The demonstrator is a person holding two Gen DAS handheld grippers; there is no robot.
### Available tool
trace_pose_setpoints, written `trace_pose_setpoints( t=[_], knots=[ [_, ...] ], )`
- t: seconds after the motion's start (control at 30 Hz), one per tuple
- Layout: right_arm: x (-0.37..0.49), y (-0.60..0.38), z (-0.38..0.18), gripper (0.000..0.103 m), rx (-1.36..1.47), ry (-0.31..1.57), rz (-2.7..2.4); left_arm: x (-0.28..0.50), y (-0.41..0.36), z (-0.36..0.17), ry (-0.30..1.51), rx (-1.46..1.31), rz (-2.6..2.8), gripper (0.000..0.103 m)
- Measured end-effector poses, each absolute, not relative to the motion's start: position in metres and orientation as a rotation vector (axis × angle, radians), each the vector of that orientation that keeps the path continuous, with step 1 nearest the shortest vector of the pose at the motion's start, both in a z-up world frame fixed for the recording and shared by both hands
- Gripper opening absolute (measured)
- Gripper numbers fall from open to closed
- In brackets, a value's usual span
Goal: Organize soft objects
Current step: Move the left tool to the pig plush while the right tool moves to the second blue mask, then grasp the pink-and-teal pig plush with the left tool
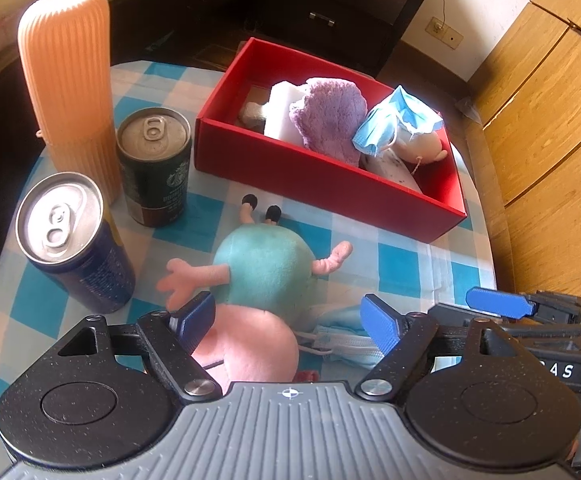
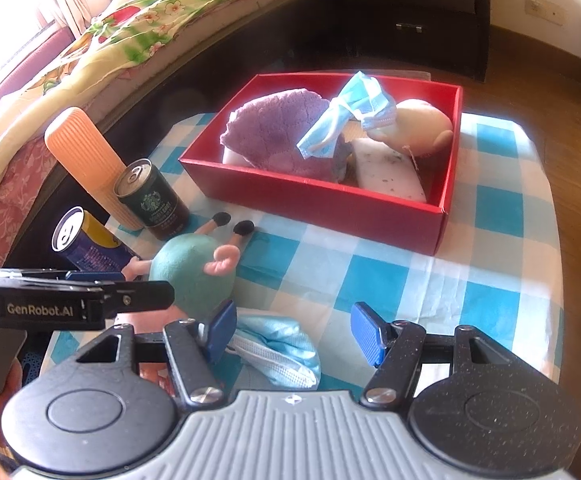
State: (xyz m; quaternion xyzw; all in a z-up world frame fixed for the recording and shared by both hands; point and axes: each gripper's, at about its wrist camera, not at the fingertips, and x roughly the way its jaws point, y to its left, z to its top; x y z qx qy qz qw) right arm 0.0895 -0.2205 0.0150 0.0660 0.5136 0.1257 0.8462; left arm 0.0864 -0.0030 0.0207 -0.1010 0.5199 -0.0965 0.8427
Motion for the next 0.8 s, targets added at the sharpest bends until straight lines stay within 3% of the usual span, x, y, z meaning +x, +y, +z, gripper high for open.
trace_pose_setpoints(
  t=[0.7,0.8],
  knots=[
    [0.073,-0.235,0.007,0.047,0.146,1.115,0.266,0.120,-0.025,-0.023,1.239,-0.114,-0.138,0.084],
    [0.073,-0.240,0.007,0.047,0.154,1.117,0.260,0.121,-0.032,-0.029,1.254,-0.079,-0.136,0.090]
  ],
)
